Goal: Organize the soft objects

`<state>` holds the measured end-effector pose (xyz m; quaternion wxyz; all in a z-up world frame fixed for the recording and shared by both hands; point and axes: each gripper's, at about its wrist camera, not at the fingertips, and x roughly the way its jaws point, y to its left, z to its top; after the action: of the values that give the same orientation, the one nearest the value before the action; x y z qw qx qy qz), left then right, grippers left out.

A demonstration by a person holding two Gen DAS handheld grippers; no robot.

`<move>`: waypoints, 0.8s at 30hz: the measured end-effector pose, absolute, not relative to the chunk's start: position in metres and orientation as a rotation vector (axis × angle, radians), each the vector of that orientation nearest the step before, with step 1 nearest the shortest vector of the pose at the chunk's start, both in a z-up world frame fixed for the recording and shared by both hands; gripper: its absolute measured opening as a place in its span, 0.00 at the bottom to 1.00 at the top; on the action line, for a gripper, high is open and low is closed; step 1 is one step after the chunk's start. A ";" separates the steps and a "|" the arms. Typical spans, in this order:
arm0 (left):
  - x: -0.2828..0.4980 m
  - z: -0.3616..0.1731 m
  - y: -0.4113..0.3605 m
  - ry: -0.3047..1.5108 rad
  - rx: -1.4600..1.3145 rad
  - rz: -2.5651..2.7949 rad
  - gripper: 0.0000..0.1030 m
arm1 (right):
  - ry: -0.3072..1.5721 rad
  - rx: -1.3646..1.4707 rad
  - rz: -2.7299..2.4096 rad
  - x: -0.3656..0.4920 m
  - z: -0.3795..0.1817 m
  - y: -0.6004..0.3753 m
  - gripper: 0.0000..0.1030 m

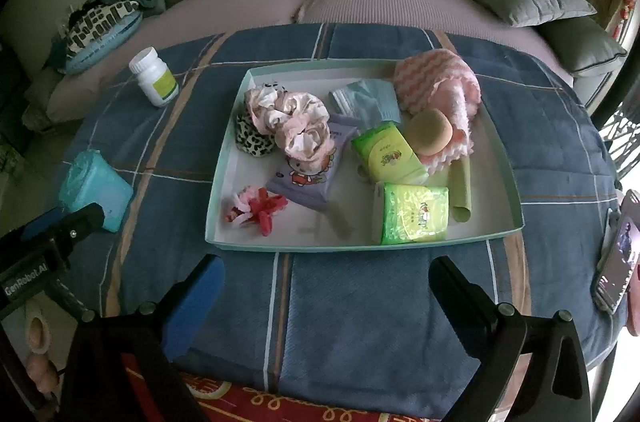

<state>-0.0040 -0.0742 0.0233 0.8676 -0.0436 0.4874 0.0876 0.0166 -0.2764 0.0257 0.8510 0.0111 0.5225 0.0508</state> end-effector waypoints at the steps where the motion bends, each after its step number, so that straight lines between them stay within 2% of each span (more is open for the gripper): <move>1: -0.005 0.024 -0.074 1.017 -0.085 0.189 0.83 | 1.100 0.025 0.107 0.017 0.026 -0.277 1.00; 24: -0.010 0.028 -0.076 0.994 -0.052 0.237 0.83 | 1.100 0.026 0.108 0.016 0.028 -0.278 1.00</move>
<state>-0.0096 -0.0762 0.0278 0.8718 -0.0251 0.4758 0.1136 0.0158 -0.2781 0.0276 0.8511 0.0124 0.5224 0.0513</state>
